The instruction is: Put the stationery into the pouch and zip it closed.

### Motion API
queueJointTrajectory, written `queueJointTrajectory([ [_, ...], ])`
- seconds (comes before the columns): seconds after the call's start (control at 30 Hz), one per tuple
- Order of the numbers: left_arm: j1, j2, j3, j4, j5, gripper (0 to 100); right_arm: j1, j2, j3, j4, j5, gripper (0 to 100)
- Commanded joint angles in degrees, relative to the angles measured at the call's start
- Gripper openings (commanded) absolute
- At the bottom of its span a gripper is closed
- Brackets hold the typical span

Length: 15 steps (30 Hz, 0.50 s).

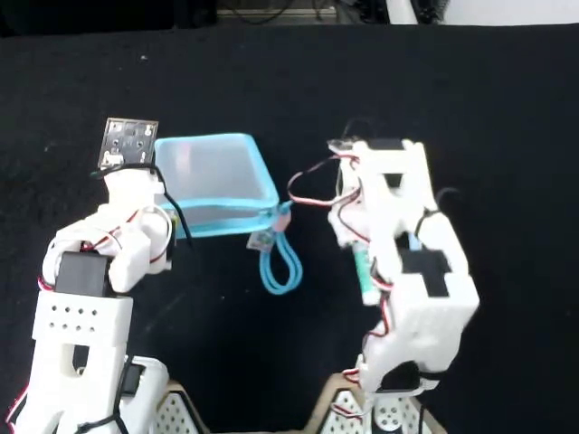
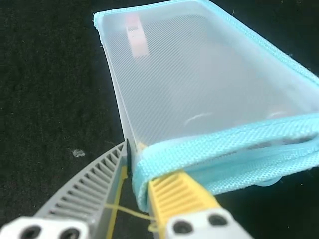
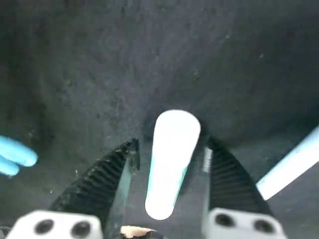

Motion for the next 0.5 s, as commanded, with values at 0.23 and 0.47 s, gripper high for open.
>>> queueJointTrajectory([
  [0.23,-0.13,-0.18,-0.57,-0.62,0.7,3,2.02,-3.47,-14.46,4.92,-3.78,1.1],
  [0.47,-0.13,-0.18,-0.57,-0.62,0.7,3,2.2,-18.68,-11.82,5.36,-5.45,1.1],
])
